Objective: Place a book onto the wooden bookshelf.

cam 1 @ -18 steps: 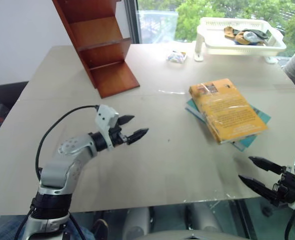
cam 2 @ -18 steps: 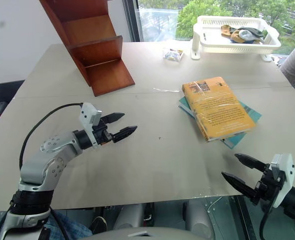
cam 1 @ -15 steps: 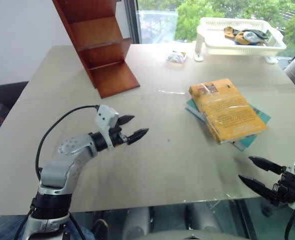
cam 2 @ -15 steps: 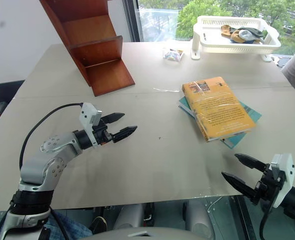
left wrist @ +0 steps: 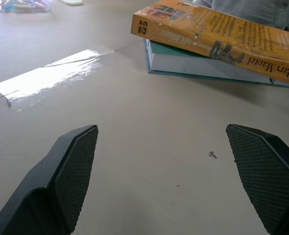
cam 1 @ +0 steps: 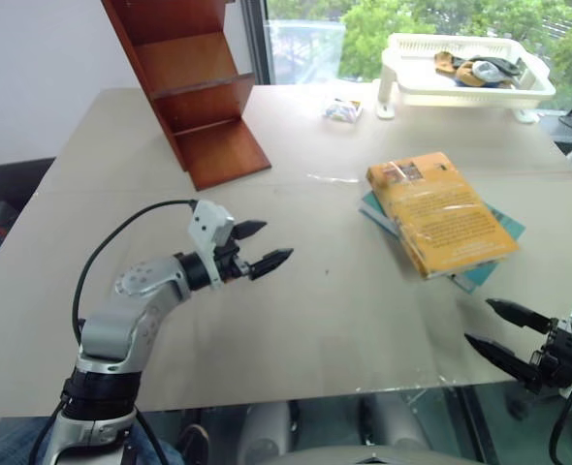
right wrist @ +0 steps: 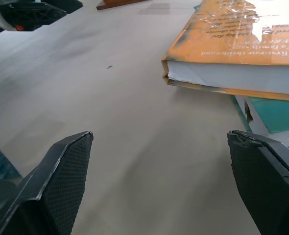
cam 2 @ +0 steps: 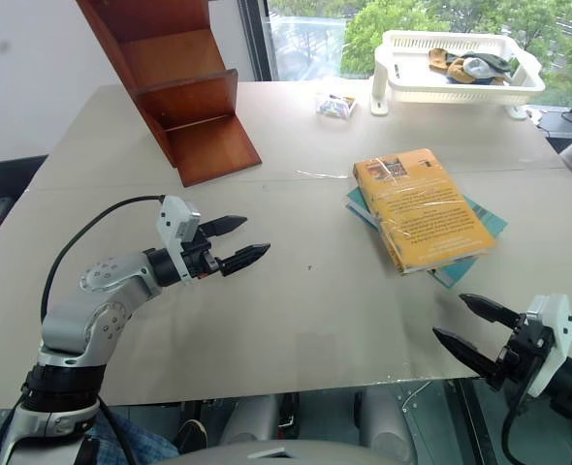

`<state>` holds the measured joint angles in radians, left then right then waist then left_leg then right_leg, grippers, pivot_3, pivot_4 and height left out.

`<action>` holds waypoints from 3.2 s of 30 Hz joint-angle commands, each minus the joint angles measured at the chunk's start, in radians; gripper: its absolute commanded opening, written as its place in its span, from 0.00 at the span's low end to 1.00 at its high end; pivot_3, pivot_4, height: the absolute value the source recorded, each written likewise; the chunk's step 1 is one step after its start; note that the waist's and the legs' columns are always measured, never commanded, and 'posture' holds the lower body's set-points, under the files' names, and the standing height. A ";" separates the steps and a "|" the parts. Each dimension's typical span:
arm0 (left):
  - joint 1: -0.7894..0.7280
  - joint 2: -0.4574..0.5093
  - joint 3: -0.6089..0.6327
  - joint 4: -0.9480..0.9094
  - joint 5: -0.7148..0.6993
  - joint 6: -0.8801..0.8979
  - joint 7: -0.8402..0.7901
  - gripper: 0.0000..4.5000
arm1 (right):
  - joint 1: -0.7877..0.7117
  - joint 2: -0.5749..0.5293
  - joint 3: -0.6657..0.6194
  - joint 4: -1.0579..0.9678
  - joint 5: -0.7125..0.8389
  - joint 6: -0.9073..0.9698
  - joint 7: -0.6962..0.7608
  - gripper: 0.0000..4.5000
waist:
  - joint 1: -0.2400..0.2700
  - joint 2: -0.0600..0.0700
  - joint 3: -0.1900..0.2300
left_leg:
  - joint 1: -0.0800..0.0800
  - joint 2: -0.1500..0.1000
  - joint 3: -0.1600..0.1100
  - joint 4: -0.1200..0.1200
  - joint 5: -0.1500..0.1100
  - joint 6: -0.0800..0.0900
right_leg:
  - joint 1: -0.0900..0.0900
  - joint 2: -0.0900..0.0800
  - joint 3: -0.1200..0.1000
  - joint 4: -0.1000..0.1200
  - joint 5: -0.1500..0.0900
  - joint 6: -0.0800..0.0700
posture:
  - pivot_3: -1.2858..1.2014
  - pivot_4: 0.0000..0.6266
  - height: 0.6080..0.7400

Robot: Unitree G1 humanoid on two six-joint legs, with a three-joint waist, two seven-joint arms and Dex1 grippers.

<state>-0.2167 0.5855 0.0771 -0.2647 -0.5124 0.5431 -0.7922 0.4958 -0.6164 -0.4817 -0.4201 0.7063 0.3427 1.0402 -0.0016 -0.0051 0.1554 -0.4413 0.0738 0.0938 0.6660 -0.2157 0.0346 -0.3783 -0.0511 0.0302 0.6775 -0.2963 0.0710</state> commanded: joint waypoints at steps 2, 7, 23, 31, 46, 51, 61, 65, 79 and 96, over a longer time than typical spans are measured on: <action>-0.023 0.009 0.006 -0.006 0.003 -0.027 -0.015 0.99 | -0.006 -0.011 -0.018 0.002 0.011 -0.009 0.004 1.00 | 0.000 0.000 0.000 | 0.000 0.000 0.000 0.000 0.000 0.000 | 0.000 0.000 0.000 0.000 0.000 0.000 | 0.52 0.24 1.00; -0.046 0.000 0.012 -0.006 -0.021 -0.033 -0.037 0.99 | -0.028 -0.015 -0.047 0.044 -0.016 -0.024 -0.031 1.00 | 0.000 0.000 0.000 | 0.000 0.000 0.000 0.000 0.000 0.000 | 0.000 0.000 0.000 0.000 0.000 0.000 | 0.52 0.24 1.00; -0.150 0.256 0.113 -0.034 -0.221 -0.018 -0.412 0.99 | -0.544 -0.037 -0.150 0.399 0.036 0.141 -0.451 1.00 | -0.009 -0.004 0.002 | 0.006 0.000 0.007 -0.005 0.000 0.000 | 0.001 0.000 0.006 0.000 0.000 -0.001 | 0.52 0.24 1.00; -0.189 0.256 0.119 -0.053 -0.245 0.003 -0.389 0.99 | -0.705 -0.060 -0.052 0.535 -0.037 0.238 -0.532 1.00 | -0.011 -0.004 0.002 | 0.008 0.000 0.011 -0.011 0.000 0.000 | -0.001 0.000 0.011 -0.001 0.000 -0.001 | 0.52 0.24 1.00; -0.139 0.242 0.103 -0.120 -0.260 0.033 -0.313 0.99 | -0.869 -0.040 0.053 0.909 -0.187 0.095 -0.401 1.00 | -0.015 -0.004 0.002 | 0.010 0.000 0.018 -0.013 0.000 0.000 | 0.000 0.001 0.012 -0.005 0.000 0.000 | 0.52 0.24 1.00; -0.127 0.258 0.092 -0.098 -0.231 0.023 -0.334 0.99 | -0.874 -0.041 0.129 0.998 -0.251 -0.009 -0.272 1.00 | -0.015 -0.004 0.002 | 0.010 0.000 0.018 -0.013 0.000 0.000 | 0.000 0.001 0.012 -0.005 0.000 0.000 | 0.52 0.24 1.00; -0.101 0.262 0.072 -0.066 -0.169 -0.012 -0.357 0.99 | -0.800 -0.002 0.139 0.836 -0.127 0.114 -0.062 1.00 | -0.016 -0.005 0.002 | 0.010 0.001 0.018 -0.014 0.000 -0.001 | 0.000 0.001 0.012 -0.005 0.000 0.000 | 0.52 0.24 1.00; -0.090 0.260 0.064 -0.061 -0.149 -0.025 -0.360 0.99 | -0.757 0.036 0.163 0.734 -0.128 0.140 -0.087 1.00 | -0.015 -0.005 0.002 | 0.010 0.001 0.018 -0.014 0.000 -0.001 | 0.000 0.001 0.012 -0.005 0.000 0.000 | 0.52 0.24 1.00; -0.093 0.276 0.075 -0.061 -0.147 -0.024 -0.371 0.99 | -0.748 0.019 0.169 0.561 -0.123 0.183 -0.122 1.00 | -0.009 -0.005 0.002 | 0.010 0.000 0.018 -0.014 0.000 -0.001 | 0.000 0.001 0.012 -0.005 0.000 0.000 | 0.52 0.24 1.00; -0.082 0.268 0.071 -0.060 -0.142 -0.032 -0.363 0.99 | -0.849 0.070 0.182 0.701 -0.147 0.155 -0.180 1.00 | -0.010 -0.005 0.003 | 0.009 0.000 0.019 -0.014 0.000 -0.001 | -0.001 0.001 0.012 -0.005 0.000 0.000 | 0.52 0.24 1.00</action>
<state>-0.2960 0.8558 0.1415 -0.3090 -0.6519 0.5283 -1.1543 -0.3438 -0.5470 -0.3065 0.2810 0.5620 0.5188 0.8446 -0.0117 -0.0103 0.1580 -0.4318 0.0742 0.1121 0.6519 -0.2153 0.0340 -0.3790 -0.0504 0.0418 0.6720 -0.2965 0.0707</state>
